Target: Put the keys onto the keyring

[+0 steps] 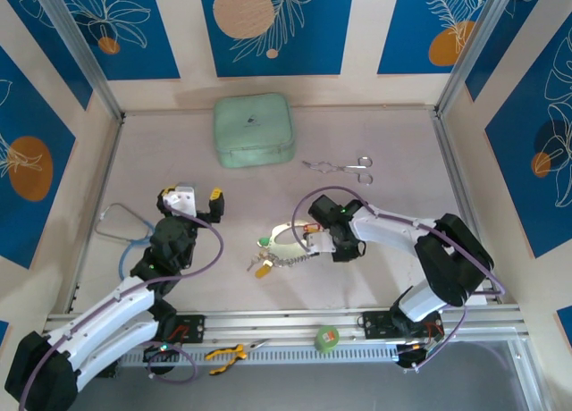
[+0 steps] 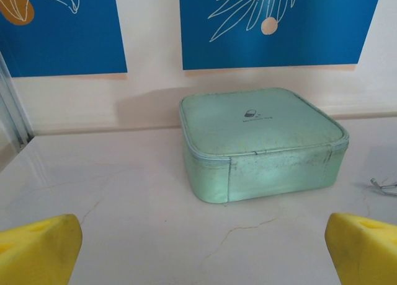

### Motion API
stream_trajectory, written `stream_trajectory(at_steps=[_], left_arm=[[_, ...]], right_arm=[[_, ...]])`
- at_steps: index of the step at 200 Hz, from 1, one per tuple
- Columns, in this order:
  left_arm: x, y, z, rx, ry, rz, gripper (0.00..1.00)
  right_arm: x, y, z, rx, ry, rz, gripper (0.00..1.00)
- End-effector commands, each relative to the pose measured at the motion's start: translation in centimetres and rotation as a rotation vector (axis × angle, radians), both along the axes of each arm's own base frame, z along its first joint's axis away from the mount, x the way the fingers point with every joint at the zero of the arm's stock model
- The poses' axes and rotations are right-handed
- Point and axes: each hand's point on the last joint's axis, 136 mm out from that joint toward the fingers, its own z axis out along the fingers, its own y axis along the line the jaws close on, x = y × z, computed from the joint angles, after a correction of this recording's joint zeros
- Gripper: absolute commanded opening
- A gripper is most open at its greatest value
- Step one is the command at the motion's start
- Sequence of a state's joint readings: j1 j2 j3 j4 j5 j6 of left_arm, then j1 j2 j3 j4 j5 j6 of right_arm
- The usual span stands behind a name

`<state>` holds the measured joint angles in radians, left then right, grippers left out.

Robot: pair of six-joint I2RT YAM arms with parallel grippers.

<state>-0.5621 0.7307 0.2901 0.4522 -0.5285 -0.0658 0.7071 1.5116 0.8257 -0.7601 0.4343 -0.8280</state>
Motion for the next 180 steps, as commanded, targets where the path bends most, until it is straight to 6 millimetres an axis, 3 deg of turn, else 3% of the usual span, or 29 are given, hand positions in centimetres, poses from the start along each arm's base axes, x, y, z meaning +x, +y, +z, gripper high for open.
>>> stream_trajectory(at_steps=[1,19,36,53,65,81,116,136,161,180], left_arm=[[0.3,0.6,0.4,0.033,-0.013,0.017,1.0],[0.6,1.1,0.1,0.044,0.002,0.031,1.0],[0.9,1.7,-0.1,0.057,0.01,0.049,1.0],[1.2,2.5,-0.4,0.061,0.02,0.081,1.0],[1.5,3.3,-0.7,0.063,0.027,0.115,1.0],[1.7,4.3,-1.2,0.082,0.039,0.153,1.0],[2.3,7.0,-2.9,0.132,0.081,0.27,1.0],[2.7,7.8,-4.1,0.131,0.111,0.286,1.0],[3.8,7.6,-5.9,0.16,0.146,0.25,1.0],[4.5,7.6,-7.2,0.171,0.15,0.232,1.0]], right_arm=[[-0.6,0.1,2.3,0.132,0.02,-0.09,0.28],[1.7,1.2,6.2,0.351,-0.082,-0.215,0.33],[5.0,1.9,10.9,0.608,-0.228,-0.359,0.44],[8.7,0.4,15.0,0.854,-0.409,-0.591,0.48],[10.6,-1.8,16.2,0.963,-0.49,-0.796,0.49],[12.2,-4.3,15.7,1.012,-0.557,-0.952,0.5],[14.9,-6.6,13.4,1.13,-0.707,-1.021,0.52],[16.0,-7.2,11.5,1.195,-0.751,-1.042,0.53],[17.3,-6.7,9.8,1.202,-0.776,-0.976,0.53],[18.0,-7.1,8.4,1.184,-0.763,-1.019,0.53]])
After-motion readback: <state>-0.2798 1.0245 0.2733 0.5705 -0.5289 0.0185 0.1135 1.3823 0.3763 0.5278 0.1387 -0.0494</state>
